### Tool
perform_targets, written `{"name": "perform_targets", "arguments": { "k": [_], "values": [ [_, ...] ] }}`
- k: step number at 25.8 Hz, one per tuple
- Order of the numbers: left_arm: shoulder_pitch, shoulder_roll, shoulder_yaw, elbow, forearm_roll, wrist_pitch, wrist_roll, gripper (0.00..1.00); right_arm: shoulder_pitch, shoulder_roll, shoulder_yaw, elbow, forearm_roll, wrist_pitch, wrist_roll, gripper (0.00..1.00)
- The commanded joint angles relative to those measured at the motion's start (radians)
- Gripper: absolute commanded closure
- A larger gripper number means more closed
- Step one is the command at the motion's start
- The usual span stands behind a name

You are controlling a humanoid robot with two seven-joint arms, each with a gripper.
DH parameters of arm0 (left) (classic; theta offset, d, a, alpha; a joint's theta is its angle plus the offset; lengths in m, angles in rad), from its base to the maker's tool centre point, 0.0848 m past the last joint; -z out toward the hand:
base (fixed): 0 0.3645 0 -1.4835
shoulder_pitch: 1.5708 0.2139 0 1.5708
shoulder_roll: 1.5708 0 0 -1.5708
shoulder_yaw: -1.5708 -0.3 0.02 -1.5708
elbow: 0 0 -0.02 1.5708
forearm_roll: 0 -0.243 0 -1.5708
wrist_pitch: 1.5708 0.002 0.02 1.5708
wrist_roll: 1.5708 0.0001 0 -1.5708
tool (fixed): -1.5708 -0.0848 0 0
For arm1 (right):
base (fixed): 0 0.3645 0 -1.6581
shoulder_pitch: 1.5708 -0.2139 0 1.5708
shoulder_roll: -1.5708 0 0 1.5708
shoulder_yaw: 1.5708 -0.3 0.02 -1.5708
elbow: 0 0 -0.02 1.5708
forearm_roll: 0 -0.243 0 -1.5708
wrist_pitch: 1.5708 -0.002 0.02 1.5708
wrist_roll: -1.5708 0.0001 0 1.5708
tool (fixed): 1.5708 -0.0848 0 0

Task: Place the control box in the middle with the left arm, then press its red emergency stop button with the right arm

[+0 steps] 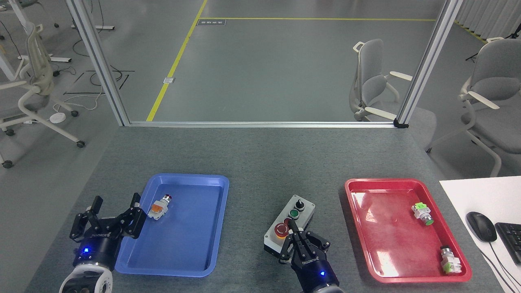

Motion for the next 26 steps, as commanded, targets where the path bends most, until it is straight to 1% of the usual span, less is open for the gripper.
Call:
{"name": "perform_targets", "arguments": {
  "k": [1, 4, 6, 8, 14, 16, 19, 21, 24, 25, 26],
  "values": [
    [-0.006, -0.001, 0.006, 0.002, 0.004, 0.019, 0.005, 0.01, -0.008, 0.003, 0.009, 0.034, 0.0, 0.002, -0.002, 1.0],
    [-0.005, 0.001, 0.006, 0.001, 0.003, 0.005, 0.006, 0.01, -0.008, 0.006, 0.01, 0.069, 0.0, -0.007, 0.021, 1.0],
    [-0.005, 0.004, 0.006, 0.004, 0.006, -0.021, 0.005, 0.01, -0.008, 0.007, 0.01, 0.077, 0.0, -0.007, 0.05, 1.0],
    [-0.012, 0.005, 0.01, 0.013, 0.009, -0.053, 0.003, 0.01, -0.008, 0.007, 0.01, 0.09, 0.0, -0.007, 0.05, 1.0],
    [-0.034, -0.007, 0.05, 0.039, 0.006, -0.039, 0.005, 0.01, -0.008, 0.006, 0.007, 0.087, -0.002, 0.001, 0.044, 1.0],
    [-0.032, -0.008, 0.049, 0.039, 0.004, -0.039, 0.005, 0.01, -0.008, 0.004, 0.004, 0.067, -0.002, 0.004, 0.023, 1.0],
    [-0.025, -0.008, 0.044, 0.041, 0.004, -0.045, 0.003, 0.01, -0.008, -0.002, -0.01, 0.017, -0.002, 0.004, -0.045, 1.0],
    [-0.014, -0.008, 0.041, 0.042, 0.004, -0.048, 0.005, 0.01, -0.006, -0.011, -0.036, -0.022, -0.003, 0.004, -0.051, 1.0],
    [-0.003, -0.008, 0.04, 0.039, 0.004, -0.05, 0.001, 0.01, 0.005, -0.022, -0.1, -0.045, -0.003, 0.004, -0.048, 1.0],
    [-0.005, -0.008, 0.041, 0.039, 0.004, -0.05, 0.001, 0.01, 0.009, -0.028, -0.123, -0.049, -0.003, 0.004, -0.048, 0.95],
    [-0.003, -0.008, 0.041, 0.039, 0.004, -0.05, 0.001, 0.01, 0.017, -0.036, -0.149, -0.052, -0.005, 0.004, -0.048, 0.85]
  ]
}}
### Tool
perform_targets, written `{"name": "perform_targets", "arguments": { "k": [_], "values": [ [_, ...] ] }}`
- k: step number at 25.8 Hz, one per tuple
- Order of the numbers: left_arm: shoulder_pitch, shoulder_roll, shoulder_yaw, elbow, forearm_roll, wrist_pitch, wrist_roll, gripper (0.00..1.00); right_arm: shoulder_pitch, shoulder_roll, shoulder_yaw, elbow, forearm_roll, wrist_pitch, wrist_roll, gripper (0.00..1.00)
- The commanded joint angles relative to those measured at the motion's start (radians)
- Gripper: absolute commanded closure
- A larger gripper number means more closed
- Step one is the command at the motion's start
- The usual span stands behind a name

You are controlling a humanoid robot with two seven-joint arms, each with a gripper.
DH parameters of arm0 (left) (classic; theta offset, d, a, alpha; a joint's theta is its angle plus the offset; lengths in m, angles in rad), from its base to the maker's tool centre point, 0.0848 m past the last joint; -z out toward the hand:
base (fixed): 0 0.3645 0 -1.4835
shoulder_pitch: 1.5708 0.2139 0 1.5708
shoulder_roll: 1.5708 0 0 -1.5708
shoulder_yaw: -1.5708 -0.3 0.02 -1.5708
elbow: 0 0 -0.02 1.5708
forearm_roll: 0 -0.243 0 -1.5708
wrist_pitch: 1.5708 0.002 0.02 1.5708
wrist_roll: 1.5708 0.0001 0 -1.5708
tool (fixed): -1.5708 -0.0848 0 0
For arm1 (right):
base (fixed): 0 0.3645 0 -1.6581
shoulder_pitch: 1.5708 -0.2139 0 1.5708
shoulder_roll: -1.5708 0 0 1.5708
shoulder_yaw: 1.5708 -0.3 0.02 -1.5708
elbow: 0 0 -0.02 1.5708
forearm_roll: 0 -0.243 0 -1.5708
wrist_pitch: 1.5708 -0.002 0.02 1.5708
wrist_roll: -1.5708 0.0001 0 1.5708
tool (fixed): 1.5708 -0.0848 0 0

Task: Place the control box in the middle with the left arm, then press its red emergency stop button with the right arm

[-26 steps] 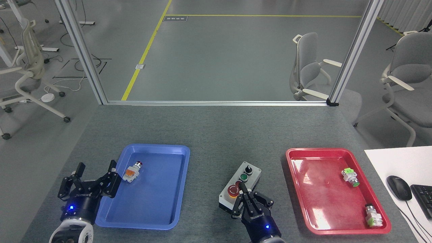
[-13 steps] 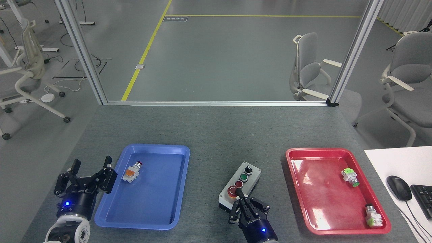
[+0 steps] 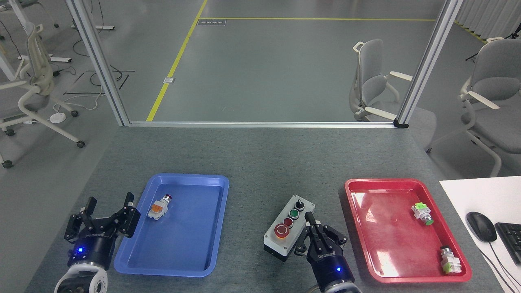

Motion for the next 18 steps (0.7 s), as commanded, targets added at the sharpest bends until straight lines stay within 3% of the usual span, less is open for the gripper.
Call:
{"name": "perform_targets", "arguments": {
  "k": [1, 6, 7, 13, 18],
  "values": [
    [0.005, 0.0, 0.0, -0.001, 0.0, -0.002, -0.004, 0.01, 0.024, -0.025, -0.088, -0.025, -0.003, -0.001, -0.005, 0.73],
    [0.003, 0.0, 0.0, -0.006, 0.0, -0.002, -0.027, 0.01, 0.073, -0.038, -0.201, -0.056, -0.008, 0.013, -0.01, 0.12],
    [0.003, 0.002, 0.0, -0.006, 0.0, -0.002, -0.034, 0.01, 0.081, -0.038, -0.219, -0.062, -0.008, 0.019, -0.011, 0.04],
    [0.005, -0.011, -0.014, -0.001, 0.002, -0.004, -0.031, 0.01, 0.092, -0.06, -0.257, -0.076, -0.009, 0.061, -0.03, 0.02],
    [0.008, -0.167, -0.037, 0.013, -0.018, 0.01, -0.024, 0.01, 0.099, -0.075, -0.286, -0.095, -0.009, 0.059, -0.027, 0.02]
  ]
}}
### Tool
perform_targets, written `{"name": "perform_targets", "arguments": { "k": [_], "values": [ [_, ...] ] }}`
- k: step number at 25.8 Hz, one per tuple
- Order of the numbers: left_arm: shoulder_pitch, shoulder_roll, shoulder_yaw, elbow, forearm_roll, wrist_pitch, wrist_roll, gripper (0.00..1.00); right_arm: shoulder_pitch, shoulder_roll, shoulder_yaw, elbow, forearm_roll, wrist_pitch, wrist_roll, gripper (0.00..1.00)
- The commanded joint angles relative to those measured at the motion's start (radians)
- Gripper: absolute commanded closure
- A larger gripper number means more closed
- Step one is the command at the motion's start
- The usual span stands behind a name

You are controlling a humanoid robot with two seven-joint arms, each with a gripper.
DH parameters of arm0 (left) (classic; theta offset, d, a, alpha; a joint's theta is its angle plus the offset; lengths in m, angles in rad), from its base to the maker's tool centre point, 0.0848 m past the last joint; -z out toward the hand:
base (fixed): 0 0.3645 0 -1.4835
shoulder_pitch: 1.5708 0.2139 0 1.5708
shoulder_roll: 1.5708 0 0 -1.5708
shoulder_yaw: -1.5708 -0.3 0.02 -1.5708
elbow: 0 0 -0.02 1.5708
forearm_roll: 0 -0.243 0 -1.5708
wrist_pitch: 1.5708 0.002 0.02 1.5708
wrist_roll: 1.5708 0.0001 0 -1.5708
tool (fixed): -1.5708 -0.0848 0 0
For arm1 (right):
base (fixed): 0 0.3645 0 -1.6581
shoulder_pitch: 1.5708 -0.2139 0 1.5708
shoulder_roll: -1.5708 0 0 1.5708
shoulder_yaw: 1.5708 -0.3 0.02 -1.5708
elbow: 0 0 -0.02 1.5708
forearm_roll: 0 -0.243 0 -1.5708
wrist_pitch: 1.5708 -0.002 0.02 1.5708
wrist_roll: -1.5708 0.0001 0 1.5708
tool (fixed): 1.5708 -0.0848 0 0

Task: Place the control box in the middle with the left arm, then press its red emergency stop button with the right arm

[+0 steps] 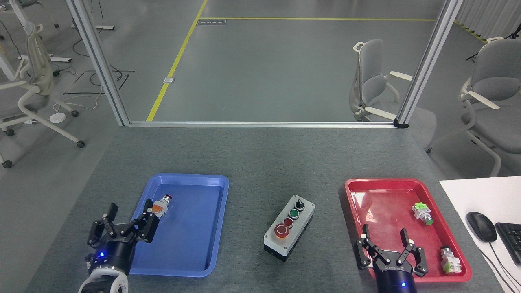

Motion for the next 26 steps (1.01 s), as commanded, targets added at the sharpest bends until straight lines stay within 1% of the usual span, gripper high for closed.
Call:
{"name": "perform_targets", "arguments": {
  "k": [1, 5, 8, 11, 15, 26],
  "values": [
    [0.002, -0.087, -0.009, 0.013, -0.017, 0.011, 0.002, 0.01, 0.005, -0.01, -0.014, -0.014, 0.0, 0.0, 0.002, 0.02],
    [0.0, -0.081, -0.011, 0.021, -0.039, 0.009, 0.002, 0.01, 0.005, -0.011, -0.013, -0.014, 0.0, -0.009, 0.007, 0.02],
    [0.0, -0.081, -0.011, 0.024, -0.048, 0.008, -0.009, 0.01, 0.005, -0.028, -0.002, -0.014, -0.003, -0.009, 0.009, 0.02],
    [0.0, -0.09, -0.011, 0.024, -0.034, 0.008, -0.008, 0.01, 0.005, -0.031, 0.012, -0.014, -0.025, -0.011, 0.007, 0.02],
    [0.0, -0.092, -0.011, 0.024, -0.031, 0.009, -0.008, 0.01, 0.0, -0.033, 0.026, -0.014, -0.037, -0.009, 0.007, 0.02],
    [0.0, -0.092, -0.009, 0.03, -0.031, 0.009, -0.008, 0.01, -0.01, -0.046, 0.082, -0.014, -0.037, -0.008, 0.004, 0.02]
  ]
}}
